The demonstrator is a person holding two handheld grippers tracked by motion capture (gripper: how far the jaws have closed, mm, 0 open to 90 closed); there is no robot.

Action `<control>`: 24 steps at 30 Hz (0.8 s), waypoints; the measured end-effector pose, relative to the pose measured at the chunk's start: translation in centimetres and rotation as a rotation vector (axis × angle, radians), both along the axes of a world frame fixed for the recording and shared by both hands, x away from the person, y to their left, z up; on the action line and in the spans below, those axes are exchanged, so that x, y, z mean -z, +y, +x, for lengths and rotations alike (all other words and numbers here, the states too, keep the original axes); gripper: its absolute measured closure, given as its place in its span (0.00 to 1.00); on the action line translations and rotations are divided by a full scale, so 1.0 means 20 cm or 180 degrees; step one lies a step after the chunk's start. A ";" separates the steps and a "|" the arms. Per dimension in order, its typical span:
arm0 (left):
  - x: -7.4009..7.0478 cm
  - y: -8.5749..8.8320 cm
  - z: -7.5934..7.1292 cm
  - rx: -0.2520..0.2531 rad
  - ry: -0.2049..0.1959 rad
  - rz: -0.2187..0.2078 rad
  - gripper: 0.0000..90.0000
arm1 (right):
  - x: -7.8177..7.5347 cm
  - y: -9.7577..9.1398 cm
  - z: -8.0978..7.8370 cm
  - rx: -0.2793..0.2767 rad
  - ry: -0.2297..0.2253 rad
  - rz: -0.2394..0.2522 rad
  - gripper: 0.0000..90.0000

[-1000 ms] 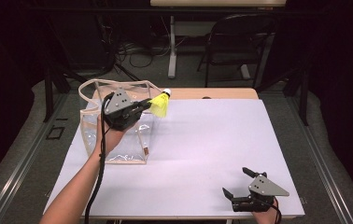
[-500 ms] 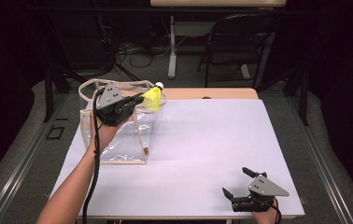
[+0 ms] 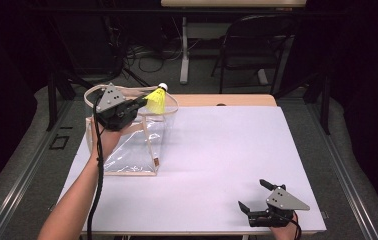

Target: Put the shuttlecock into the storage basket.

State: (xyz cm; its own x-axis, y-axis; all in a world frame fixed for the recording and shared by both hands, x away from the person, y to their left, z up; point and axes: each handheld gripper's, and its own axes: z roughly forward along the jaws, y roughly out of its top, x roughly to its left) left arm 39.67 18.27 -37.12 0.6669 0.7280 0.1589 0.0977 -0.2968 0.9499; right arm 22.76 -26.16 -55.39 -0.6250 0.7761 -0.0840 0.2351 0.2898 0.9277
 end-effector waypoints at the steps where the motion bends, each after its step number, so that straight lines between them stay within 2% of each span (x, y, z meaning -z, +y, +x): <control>1: 0.00 0.00 0.00 -0.0011 0.0004 -0.0003 1.00 | 0.00 0.00 0.00 -0.0002 0.0001 0.0004 0.01; 7: 0.02 0.04 0.03 -0.0101 0.0026 -0.0050 1.00 | 0.00 0.00 0.00 0.0000 0.0003 0.0002 0.01; 24: 0.05 0.07 0.08 -0.0280 0.0096 -0.0075 1.00 | 0.00 0.00 0.00 0.0002 0.0001 0.0000 0.01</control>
